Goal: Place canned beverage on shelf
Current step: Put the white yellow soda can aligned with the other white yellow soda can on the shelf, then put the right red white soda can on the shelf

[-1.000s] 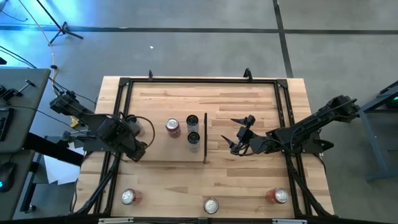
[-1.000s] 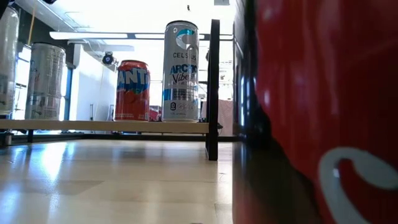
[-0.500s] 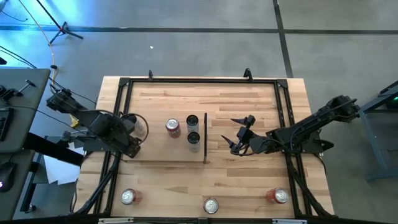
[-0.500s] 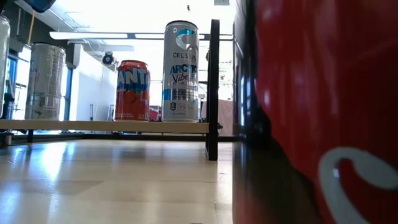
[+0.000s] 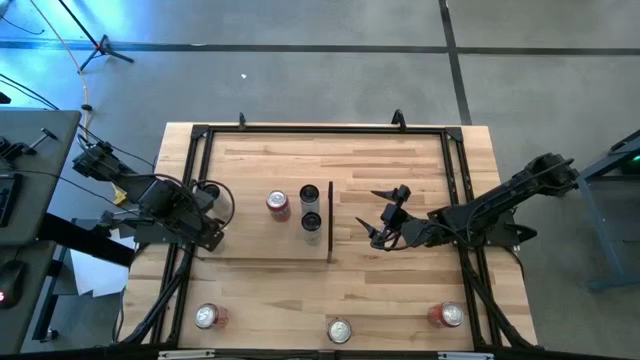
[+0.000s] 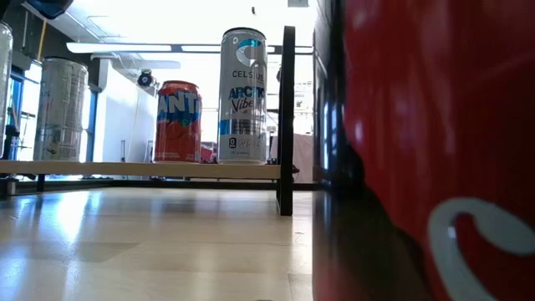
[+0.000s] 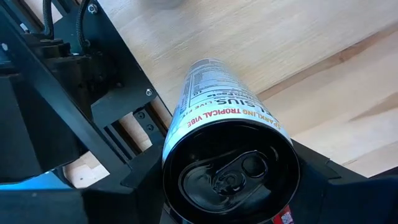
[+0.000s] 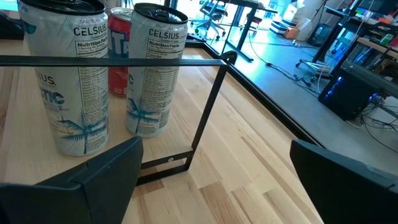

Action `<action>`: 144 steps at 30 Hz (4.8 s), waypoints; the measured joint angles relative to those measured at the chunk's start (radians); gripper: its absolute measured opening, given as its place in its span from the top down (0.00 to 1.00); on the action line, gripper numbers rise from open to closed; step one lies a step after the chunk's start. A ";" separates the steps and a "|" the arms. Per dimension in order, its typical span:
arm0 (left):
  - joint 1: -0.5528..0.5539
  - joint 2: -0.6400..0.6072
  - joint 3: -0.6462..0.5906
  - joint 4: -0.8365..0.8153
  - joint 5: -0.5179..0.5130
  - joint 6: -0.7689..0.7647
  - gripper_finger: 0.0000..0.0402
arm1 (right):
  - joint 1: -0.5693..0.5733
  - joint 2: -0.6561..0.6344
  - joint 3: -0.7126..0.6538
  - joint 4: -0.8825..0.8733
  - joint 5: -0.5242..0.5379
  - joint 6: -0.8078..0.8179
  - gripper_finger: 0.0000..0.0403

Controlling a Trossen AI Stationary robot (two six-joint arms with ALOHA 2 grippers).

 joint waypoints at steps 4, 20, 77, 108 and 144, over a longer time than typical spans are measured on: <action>0.000 -0.007 -0.001 -0.003 -0.002 -0.011 0.45 | 0.000 0.000 0.000 0.000 0.000 0.000 0.02; 0.124 -0.018 0.020 0.000 0.036 0.063 0.45 | 0.000 0.000 0.000 0.000 0.000 0.000 0.02; 0.255 -0.025 -0.003 0.000 0.070 0.166 0.43 | 0.000 0.000 0.000 0.000 0.000 0.000 0.02; 0.255 -0.034 0.094 0.001 0.085 0.110 0.24 | 0.000 0.000 0.000 0.000 0.000 0.000 0.02; -0.098 0.477 0.337 0.431 -0.262 0.141 0.24 | 0.000 0.000 0.000 0.000 0.000 0.000 0.02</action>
